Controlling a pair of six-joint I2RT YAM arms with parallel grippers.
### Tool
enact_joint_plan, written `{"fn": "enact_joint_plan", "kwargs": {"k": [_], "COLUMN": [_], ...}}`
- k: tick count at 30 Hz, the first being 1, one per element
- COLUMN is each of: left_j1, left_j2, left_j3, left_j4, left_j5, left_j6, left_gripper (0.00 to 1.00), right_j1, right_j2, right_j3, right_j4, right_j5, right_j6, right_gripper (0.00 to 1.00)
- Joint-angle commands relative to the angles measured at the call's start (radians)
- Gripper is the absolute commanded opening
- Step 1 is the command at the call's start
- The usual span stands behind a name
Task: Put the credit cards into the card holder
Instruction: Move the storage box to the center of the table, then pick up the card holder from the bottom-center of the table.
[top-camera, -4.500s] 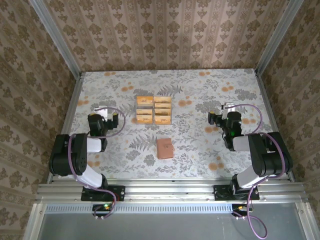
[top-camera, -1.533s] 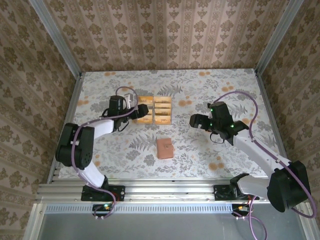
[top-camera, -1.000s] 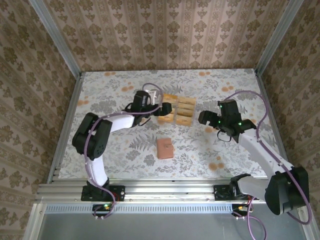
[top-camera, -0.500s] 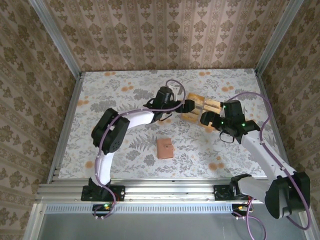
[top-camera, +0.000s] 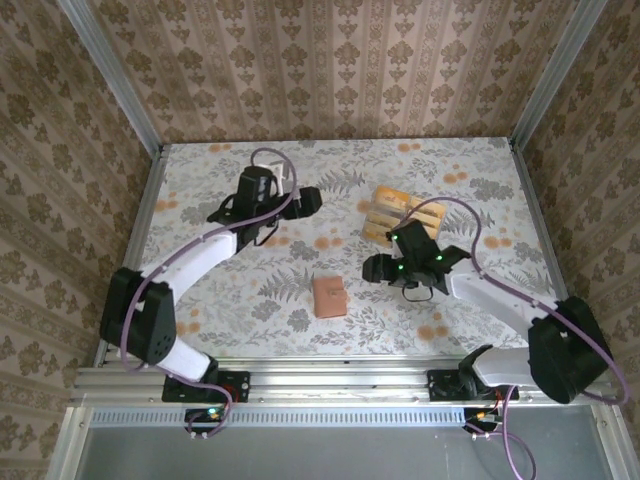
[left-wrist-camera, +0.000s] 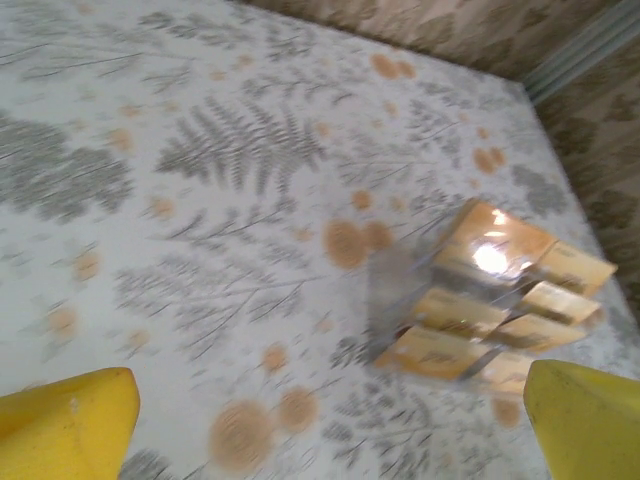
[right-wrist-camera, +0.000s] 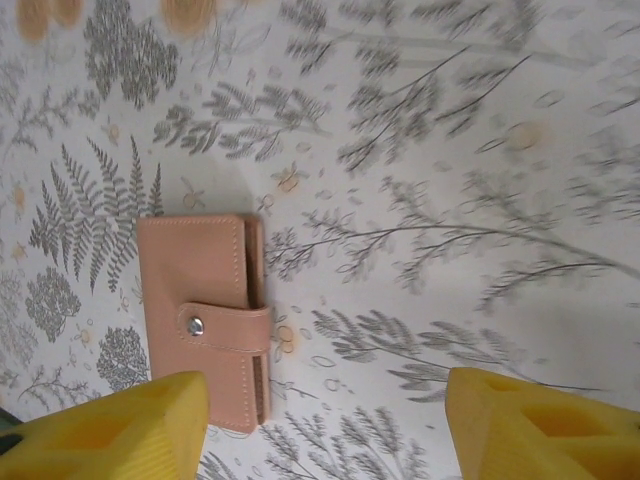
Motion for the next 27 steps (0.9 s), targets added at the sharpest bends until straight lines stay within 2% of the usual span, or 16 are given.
{"fn": "enact_joint_plan", "kwargs": {"k": [1, 8, 10, 20, 27], "left_j1": [0.020, 0.036, 0.066, 0.068, 0.069], "left_j2": [-0.050, -0.115, -0.119, -0.116, -0.093], "left_j3": [-0.070, -0.208, -0.229, -0.264, -0.267], "left_j4": [-0.129, -0.078, -0.068, -0.061, -0.034], "left_j5": [-0.045, -0.036, -0.031, -0.029, -0.018], "left_j6": [0.047, 0.017, 0.013, 0.023, 0.018], "left_gripper": [1.00, 1.00, 1.00, 1.00, 1.00], "right_j1": [0.053, 0.103, 0.111, 0.139, 0.151], "right_j2": [0.074, 0.203, 0.229, 0.304, 0.323], "right_j3": [0.004, 0.000, 0.002, 0.009, 0.004], "right_j4": [0.086, 0.194, 0.215, 0.291, 0.316], "right_j5": [-0.032, -0.056, -0.065, -0.096, -0.106], "right_j6": [0.070, 0.132, 0.144, 0.192, 0.208], "right_gripper": [0.60, 0.52, 0.51, 0.46, 0.36]}}
